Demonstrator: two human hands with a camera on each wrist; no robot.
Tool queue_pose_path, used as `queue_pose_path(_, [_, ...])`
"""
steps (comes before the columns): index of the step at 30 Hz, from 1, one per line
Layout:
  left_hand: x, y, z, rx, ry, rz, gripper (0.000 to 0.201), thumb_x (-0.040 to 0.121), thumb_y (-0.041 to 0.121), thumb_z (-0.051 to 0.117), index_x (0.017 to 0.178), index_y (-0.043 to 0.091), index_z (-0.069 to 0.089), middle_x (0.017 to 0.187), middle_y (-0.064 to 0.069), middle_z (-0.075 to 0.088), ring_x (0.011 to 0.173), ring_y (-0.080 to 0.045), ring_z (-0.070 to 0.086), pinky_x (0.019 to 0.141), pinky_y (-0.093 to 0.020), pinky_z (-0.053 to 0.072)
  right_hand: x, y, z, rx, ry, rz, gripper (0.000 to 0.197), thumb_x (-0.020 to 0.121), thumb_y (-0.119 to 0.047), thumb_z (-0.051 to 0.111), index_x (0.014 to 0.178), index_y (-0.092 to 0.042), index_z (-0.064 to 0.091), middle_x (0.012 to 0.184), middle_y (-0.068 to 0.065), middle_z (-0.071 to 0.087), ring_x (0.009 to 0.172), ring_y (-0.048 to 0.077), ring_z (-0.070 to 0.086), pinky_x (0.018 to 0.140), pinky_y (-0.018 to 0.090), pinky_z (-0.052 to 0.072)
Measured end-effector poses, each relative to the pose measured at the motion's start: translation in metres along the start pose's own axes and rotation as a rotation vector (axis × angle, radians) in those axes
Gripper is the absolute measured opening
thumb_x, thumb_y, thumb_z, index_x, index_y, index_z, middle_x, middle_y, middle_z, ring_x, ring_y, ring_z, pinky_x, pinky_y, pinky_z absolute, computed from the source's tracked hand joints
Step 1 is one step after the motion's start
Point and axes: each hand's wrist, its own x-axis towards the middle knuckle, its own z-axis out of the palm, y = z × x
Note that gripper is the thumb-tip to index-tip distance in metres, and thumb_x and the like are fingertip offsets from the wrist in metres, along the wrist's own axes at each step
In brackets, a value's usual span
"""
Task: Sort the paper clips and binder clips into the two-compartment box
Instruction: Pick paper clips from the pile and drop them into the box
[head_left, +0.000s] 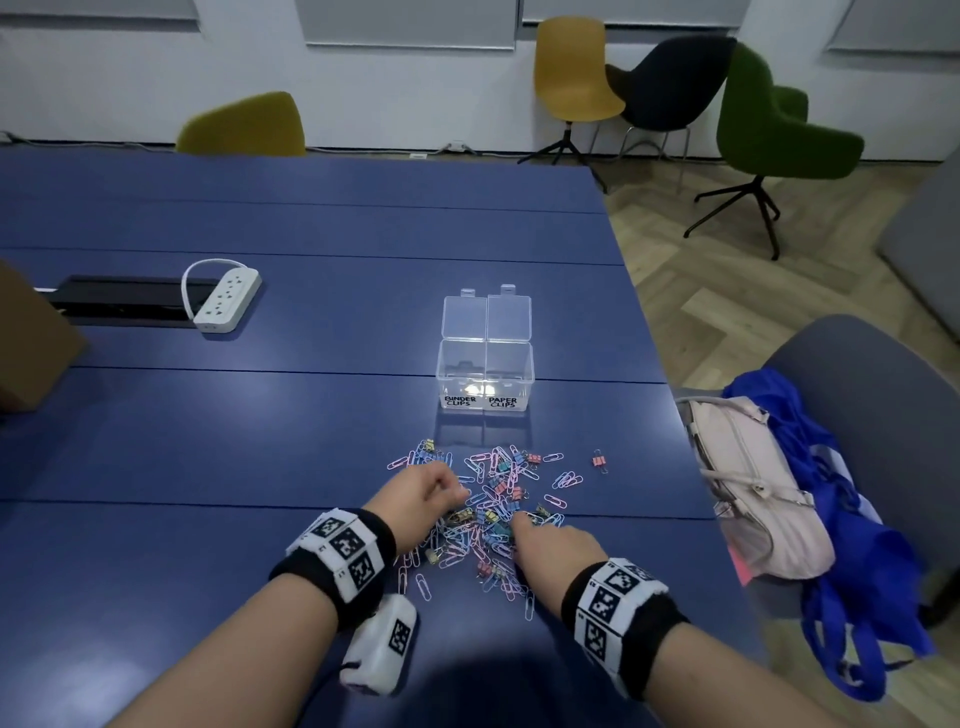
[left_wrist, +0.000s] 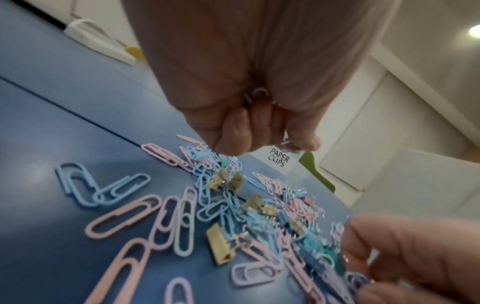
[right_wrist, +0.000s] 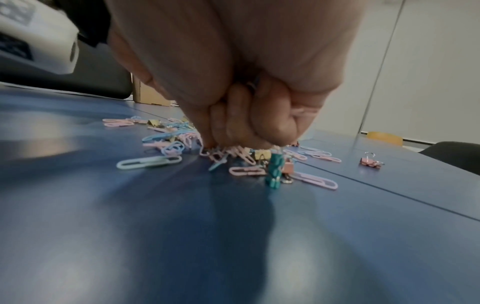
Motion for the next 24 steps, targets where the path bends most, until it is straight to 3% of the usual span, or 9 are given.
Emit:
queue_pose_path(4, [0.003,0.000,-0.009,-0.084,0.015,-0.033,0.023,0.098,0.030,0.045,0.082,0.016,0.052,0.063,0.006,0.044,0.054,-0.011,0.039,0.054,-0.026,0.035,0.003,0.004,-0.006,0.112,0.035,0.002,0.022,0.096,-0.011,0.033,0.117,-0.009,0.039,0.108,0.016,0.064,0.096,0.035,0.061,0.070,0.037,0.036])
queue_pose_path(6, [0.004,-0.002,-0.011,-0.167,-0.001,-0.072,0.025,0.099,0.031,0.041,0.085,0.013,0.049,0.062,0.004,0.039,0.052,-0.012,0.035,0.053,-0.027,0.034,0.006,0.008,-0.009,0.260,0.036,-0.006,0.017,0.099,-0.020,0.029,0.110,-0.010,0.038,0.093,0.013,0.061,0.081,0.030,0.055,0.068,0.034,0.036])
queue_pose_path(8, [0.006,-0.003,-0.010,-0.345,-0.025,-0.165,0.025,0.100,0.031,0.036,0.086,0.013,0.046,0.060,0.003,0.035,0.049,-0.011,0.032,0.049,-0.026,0.032,0.008,0.013,-0.013,0.419,0.014,-0.024,0.015,0.100,-0.022,0.027,0.089,-0.015,0.036,0.073,0.004,0.049,0.067,0.024,0.046,0.060,0.034,0.034])
queue_pose_path(10, [0.008,0.000,-0.007,-0.584,-0.021,-0.279,0.024,0.100,0.020,0.034,0.079,0.011,0.043,0.058,-0.002,0.036,0.042,-0.011,0.032,0.041,-0.022,0.030,0.009,0.018,-0.018,0.569,-0.006,-0.009,0.025,0.099,-0.020,0.030,0.073,-0.020,0.029,0.068,-0.001,0.042,0.057,0.015,0.037,0.052,0.028,0.031])
queue_pose_path(14, [0.014,0.011,-0.009,-0.858,-0.046,-0.409,0.020,0.088,0.003,0.033,0.072,0.007,0.043,0.062,-0.009,0.046,0.043,-0.015,0.041,0.037,-0.019,0.028,0.013,0.023,-0.022,1.142,-0.078,0.139,0.020,0.091,-0.007,0.035,0.073,-0.016,0.034,0.063,0.004,0.045,0.042,0.013,0.035,0.036,0.017,0.023])
queue_pose_path(17, [0.024,0.025,-0.018,-0.975,-0.116,-0.414,0.019,0.092,0.011,0.039,0.075,0.008,0.047,0.063,-0.009,0.051,0.047,-0.018,0.046,0.037,-0.022,0.036,0.023,0.032,-0.028,1.362,-0.102,0.154,0.023,0.089,-0.001,0.038,0.072,-0.016,0.038,0.065,0.004,0.049,0.042,0.013,0.038,0.034,0.013,0.020])
queue_pose_path(20, [0.044,0.045,-0.030,-0.984,-0.158,-0.360,0.036,0.098,0.034,0.040,0.073,0.010,0.052,0.065,-0.006,0.053,0.052,-0.016,0.047,0.042,-0.021,0.037,0.035,0.043,-0.042,1.483,-0.118,0.127,0.022,0.089,-0.002,0.042,0.073,-0.017,0.043,0.066,0.005,0.050,0.041,0.013,0.036,0.034,0.014,0.021])
queue_pose_path(24, [0.082,0.084,-0.042,-1.098,-0.037,-0.251,0.049,0.100,0.042,0.031,0.072,0.009,0.053,0.065,-0.007,0.052,0.055,-0.017,0.050,0.053,-0.026,0.045,0.048,0.053,-0.073,1.607,-0.054,0.078,0.021,0.091,0.004,0.038,0.078,-0.011,0.046,0.064,0.005,0.049,0.038,0.011,0.037,0.033,0.012,0.019])
